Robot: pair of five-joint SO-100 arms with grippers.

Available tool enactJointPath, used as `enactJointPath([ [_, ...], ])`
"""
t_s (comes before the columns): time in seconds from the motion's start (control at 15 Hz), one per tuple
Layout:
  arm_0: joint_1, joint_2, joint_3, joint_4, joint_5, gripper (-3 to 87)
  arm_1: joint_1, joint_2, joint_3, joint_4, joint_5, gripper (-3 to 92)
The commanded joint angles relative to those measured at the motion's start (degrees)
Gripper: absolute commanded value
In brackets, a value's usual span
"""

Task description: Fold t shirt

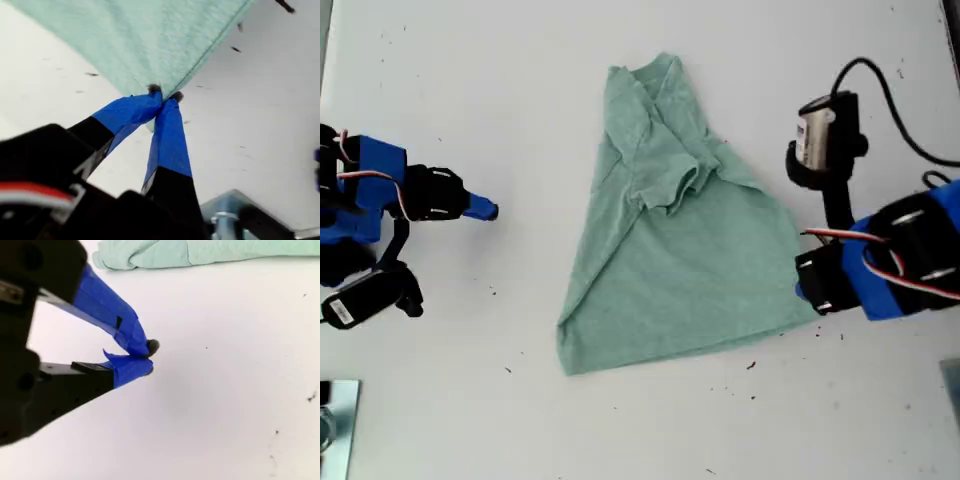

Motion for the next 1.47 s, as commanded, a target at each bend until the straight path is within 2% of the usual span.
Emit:
enactJointPath([
  [0.0, -0.18, 1.14, -0.62, -0.26, 0.35, -0.1, 2.99, -6.24, -12.92, 2.37, -4.66, -1.6],
  [0.27, 0.35, 1.32, -0.70, -0.09, 0.09, -0.1, 4.13, -31.90, -34.54, -7.38, -8.09, -1.7],
  [0.4, 0.18, 1.32, -0.53, -0.18, 0.26, -0.1, 3.87, -39.64, -32.78, -20.48, -8.35, -1.7],
  [0.47, 0.18, 1.32, -0.62, -0.18, 0.35, -0.1, 3.34, -43.95, -32.17, -21.97, -7.38, 3.3],
  [0.53, 0.44, 1.32, -0.62, -0.09, 0.18, -0.1, 2.29, -45.88, -31.11, -24.35, -7.29, 20.5],
  [0.6, 0.53, 1.32, -0.62, -0.09, 0.18, -0.1, 1.32, -45.53, -31.29, -24.87, -7.38, 24.5],
  [0.67, 0.53, 1.41, -0.62, -0.09, 0.44, -0.1, 0.35, -44.21, -33.57, -22.76, -8.44, 29.0],
  [0.87, 0.62, 1.93, -0.62, -0.09, 0.35, -0.1, -2.02, -34.54, -44.38, -5.10, -8.17, 29.1],
  [1.0, 0.70, 2.20, -0.62, 0.00, 0.26, -0.1, 0.00, -25.31, -44.30, 4.13, -10.72, 31.7],
  [1.07, 0.70, 2.64, -0.62, 0.09, 0.26, -0.1, 2.29, -20.13, -38.67, 8.17, -12.04, 32.6],
  [1.13, 0.70, 3.25, -0.62, 0.26, 0.18, -0.1, 5.89, -11.95, -24.26, 7.03, -13.45, 24.5],
  [1.2, 0.62, 3.60, -0.62, 0.44, 0.18, -0.1, 9.84, -3.78, -8.00, 4.92, -14.68, 9.1],
  [1.33, 0.88, 3.78, -0.35, 0.18, 0.09, -0.1, 18.54, 14.50, 25.49, -4.75, -16.52, 7.8],
  [1.4, 0.79, 3.78, -0.09, -0.09, 0.09, -0.1, 22.59, 23.99, 39.11, -10.55, -18.63, 4.1],
])
